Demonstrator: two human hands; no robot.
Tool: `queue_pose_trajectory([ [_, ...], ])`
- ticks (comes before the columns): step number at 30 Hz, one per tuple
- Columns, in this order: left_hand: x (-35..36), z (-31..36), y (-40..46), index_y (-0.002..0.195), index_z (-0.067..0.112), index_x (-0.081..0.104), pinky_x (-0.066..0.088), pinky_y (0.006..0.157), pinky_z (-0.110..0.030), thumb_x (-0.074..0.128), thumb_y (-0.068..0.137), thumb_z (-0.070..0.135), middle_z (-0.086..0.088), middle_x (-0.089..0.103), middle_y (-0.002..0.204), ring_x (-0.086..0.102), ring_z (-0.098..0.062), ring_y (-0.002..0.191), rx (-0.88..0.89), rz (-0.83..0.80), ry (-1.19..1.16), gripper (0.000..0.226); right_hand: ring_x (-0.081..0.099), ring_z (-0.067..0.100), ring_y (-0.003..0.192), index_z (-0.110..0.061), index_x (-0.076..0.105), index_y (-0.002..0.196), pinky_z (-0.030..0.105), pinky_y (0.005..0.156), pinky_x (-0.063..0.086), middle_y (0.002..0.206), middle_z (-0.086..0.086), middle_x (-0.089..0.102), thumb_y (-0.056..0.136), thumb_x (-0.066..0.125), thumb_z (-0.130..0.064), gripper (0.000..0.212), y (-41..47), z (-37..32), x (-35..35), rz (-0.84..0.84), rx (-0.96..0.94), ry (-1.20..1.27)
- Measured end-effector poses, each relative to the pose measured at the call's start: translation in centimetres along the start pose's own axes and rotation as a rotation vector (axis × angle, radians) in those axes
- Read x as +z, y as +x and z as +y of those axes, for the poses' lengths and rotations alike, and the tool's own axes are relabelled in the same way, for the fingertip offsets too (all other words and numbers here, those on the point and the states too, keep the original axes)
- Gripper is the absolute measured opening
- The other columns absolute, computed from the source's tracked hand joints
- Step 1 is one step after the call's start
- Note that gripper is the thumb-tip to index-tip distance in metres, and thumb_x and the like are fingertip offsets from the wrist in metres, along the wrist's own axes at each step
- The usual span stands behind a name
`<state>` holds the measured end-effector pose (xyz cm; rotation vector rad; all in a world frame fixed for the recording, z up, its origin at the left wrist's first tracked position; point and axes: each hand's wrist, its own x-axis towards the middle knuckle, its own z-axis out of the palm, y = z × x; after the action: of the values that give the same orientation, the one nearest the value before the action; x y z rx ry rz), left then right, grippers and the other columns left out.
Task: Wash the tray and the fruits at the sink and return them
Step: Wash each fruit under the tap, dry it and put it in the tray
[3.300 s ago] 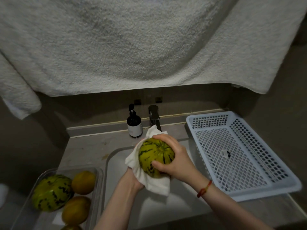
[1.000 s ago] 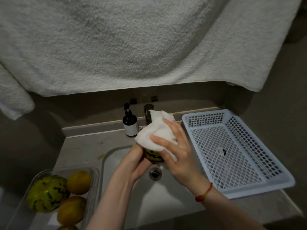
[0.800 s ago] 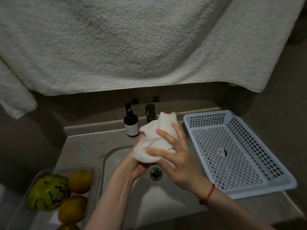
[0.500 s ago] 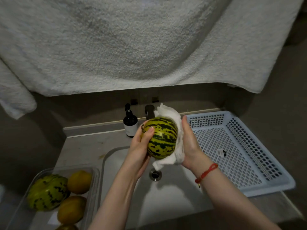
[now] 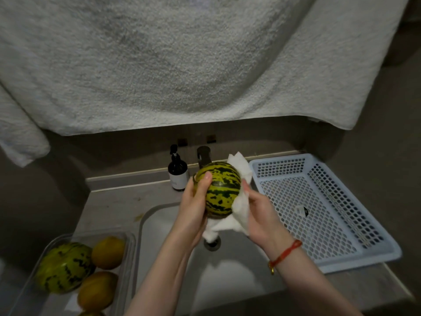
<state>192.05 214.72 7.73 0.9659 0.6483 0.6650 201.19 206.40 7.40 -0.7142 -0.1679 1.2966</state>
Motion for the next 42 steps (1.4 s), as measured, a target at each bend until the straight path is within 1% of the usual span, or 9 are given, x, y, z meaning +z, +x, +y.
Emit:
queue_pose_trajectory([
  [3,-0.2,-0.6,-0.2,0.123,0.024,0.055,0.055,0.085,-0.031,0.066,0.062,0.056,-0.003,0.066,0.114,0.065,-0.014,0.103,0.161,-0.026,0.238,0.069,0.066,0.026,0.091,-0.010,0.062,0.097,0.041,0.069,0.056,0.094,0.013,0.069,0.095,0.044,-0.037,0.032,0.8,0.0,-0.2,0.230,-0.081,-0.085],
  [9,-0.8,-1.5,-0.6,0.119,0.033,0.054,0.053,0.072,-0.017,0.070,0.070,0.049,0.005,0.065,0.113,0.065,-0.006,0.099,0.213,-0.105,0.259,0.054,0.061,0.039,0.097,-0.005,0.065,0.116,0.045,0.077,0.050,0.106,0.024,0.066,0.086,0.050,-0.046,0.053,1.6,-1.1,1.1,0.222,0.219,-0.020],
  [17,-1.2,-0.5,0.1,0.113,0.010,0.063,0.058,0.073,-0.033,0.050,0.086,0.049,-0.016,0.070,0.106,0.070,-0.022,0.094,-0.204,0.039,-0.179,0.049,0.057,0.040,0.113,0.004,0.060,0.121,0.057,0.096,0.044,0.125,0.025,0.058,0.082,0.038,-0.025,0.053,-0.5,-1.2,-1.0,-0.194,0.089,0.133],
  [24,-1.9,0.2,-0.2,0.121,0.012,0.060,0.052,0.087,-0.037,0.055,0.072,0.052,-0.013,0.069,0.112,0.065,-0.024,0.105,-0.155,-0.025,-0.054,0.063,0.054,0.033,0.121,-0.010,0.036,0.141,0.048,0.098,0.047,0.133,0.019,0.054,0.089,0.056,-0.021,0.057,-0.4,0.6,-0.8,-0.186,0.053,-0.189],
  [28,-1.5,-0.7,-0.8,0.122,0.018,0.059,0.047,0.099,-0.047,0.050,0.087,0.050,-0.009,0.069,0.112,0.065,-0.026,0.106,-0.064,0.029,0.099,0.048,0.062,0.027,0.108,-0.035,0.041,0.134,0.051,0.091,0.051,0.121,0.005,0.063,0.053,0.072,-0.061,0.091,0.2,2.2,1.1,0.183,-0.119,-0.518],
  [31,-0.8,-1.4,-1.3,0.124,0.022,0.055,0.048,0.098,-0.047,0.047,0.091,0.047,-0.005,0.067,0.115,0.064,-0.021,0.107,0.031,0.087,0.184,0.043,0.066,0.019,0.096,-0.023,0.051,0.128,0.039,0.085,0.055,0.107,0.002,0.067,0.071,0.070,-0.048,0.065,1.1,2.6,1.5,0.323,-0.324,-0.509],
  [34,-0.4,-1.0,-1.3,0.131,0.022,0.048,0.049,0.098,-0.044,0.049,0.090,0.047,-0.005,0.064,0.120,0.062,-0.019,0.107,0.063,0.099,0.234,0.048,0.069,0.006,0.080,-0.017,0.059,0.115,0.017,0.063,0.053,0.088,-0.005,0.072,0.080,0.070,-0.032,0.040,1.3,2.8,1.2,0.295,-0.532,-0.526],
  [39,-0.8,1.5,-0.8,0.106,0.015,0.066,0.052,0.089,-0.039,0.052,0.086,0.054,-0.010,0.073,0.097,0.067,-0.024,0.094,-0.354,0.005,0.138,0.046,0.057,0.013,0.112,-0.012,0.038,0.136,0.024,0.087,0.051,0.126,0.009,0.053,0.066,0.067,-0.047,0.083,0.1,4.8,-0.1,0.148,-0.778,-0.868],
  [42,-1.0,1.3,-0.7,0.099,0.019,0.068,0.052,0.082,-0.035,0.050,0.086,0.057,-0.007,0.074,0.093,0.067,-0.021,0.090,-0.360,-0.005,0.235,0.044,0.056,0.016,0.115,-0.016,0.037,0.136,0.028,0.091,0.051,0.126,0.009,0.052,0.062,0.070,-0.044,0.085,0.3,4.5,-0.3,0.072,-0.729,-0.908],
])
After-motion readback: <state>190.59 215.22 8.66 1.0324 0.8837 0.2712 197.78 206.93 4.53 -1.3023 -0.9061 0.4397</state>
